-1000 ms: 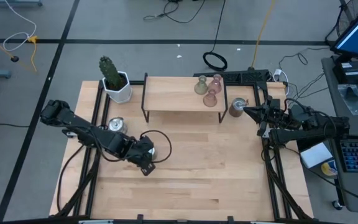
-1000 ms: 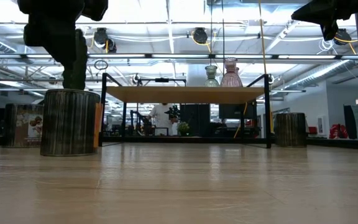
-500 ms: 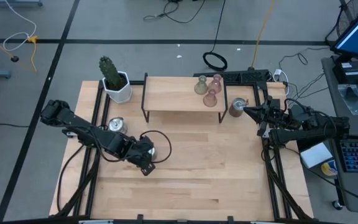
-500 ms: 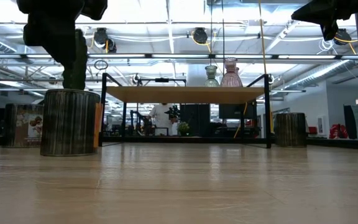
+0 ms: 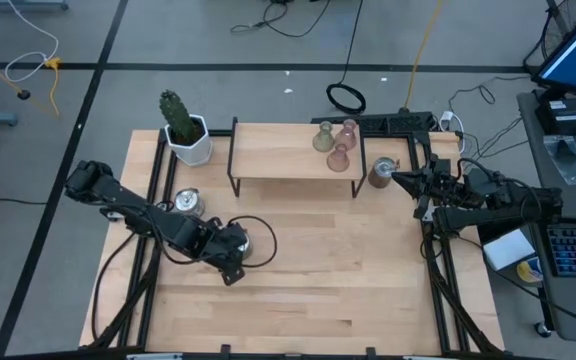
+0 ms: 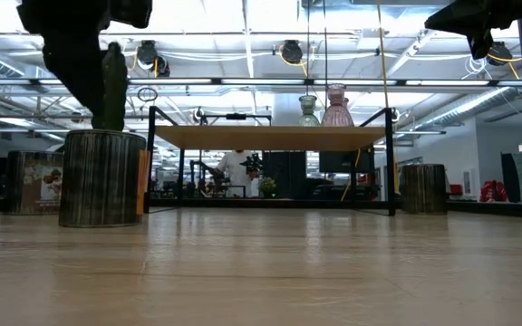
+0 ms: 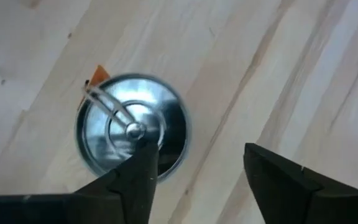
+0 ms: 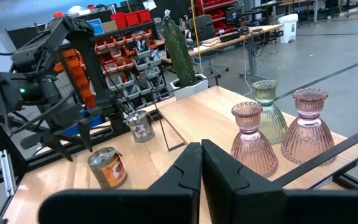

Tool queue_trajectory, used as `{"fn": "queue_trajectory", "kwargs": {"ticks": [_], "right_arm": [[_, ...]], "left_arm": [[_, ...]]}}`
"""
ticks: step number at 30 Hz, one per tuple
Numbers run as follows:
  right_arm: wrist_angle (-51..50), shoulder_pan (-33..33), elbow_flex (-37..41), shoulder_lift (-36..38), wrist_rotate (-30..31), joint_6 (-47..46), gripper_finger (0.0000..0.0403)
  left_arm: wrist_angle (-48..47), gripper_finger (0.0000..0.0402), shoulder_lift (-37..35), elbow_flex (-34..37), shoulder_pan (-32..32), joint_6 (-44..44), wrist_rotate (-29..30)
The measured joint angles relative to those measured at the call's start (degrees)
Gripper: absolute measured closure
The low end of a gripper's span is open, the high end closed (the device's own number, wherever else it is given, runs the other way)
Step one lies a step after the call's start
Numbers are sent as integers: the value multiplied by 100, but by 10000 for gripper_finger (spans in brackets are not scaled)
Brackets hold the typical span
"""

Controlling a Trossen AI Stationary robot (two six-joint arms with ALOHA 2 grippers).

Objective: Pick & Place candle stick holders
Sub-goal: Put the orange scented candle on the shelf

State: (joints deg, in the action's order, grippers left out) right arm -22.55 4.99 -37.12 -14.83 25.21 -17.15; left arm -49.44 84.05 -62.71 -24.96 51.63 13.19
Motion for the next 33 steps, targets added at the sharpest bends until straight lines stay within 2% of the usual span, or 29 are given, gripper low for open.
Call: {"fn": "queue_trajectory", "kwargs": {"ticks": [8, 14, 33], "right_arm": [[-1, -1, 0, -2, 0, 0, 399], [0, 0, 0, -2, 0, -9, 399], [2, -2, 0, -2, 2, -15, 399]], "left_arm": [[-48, 158, 2, 51, -21, -500, 361], [-117, 158, 8, 51, -54, -817, 395], [-348, 158, 666, 56, -255, -759, 496]]}}
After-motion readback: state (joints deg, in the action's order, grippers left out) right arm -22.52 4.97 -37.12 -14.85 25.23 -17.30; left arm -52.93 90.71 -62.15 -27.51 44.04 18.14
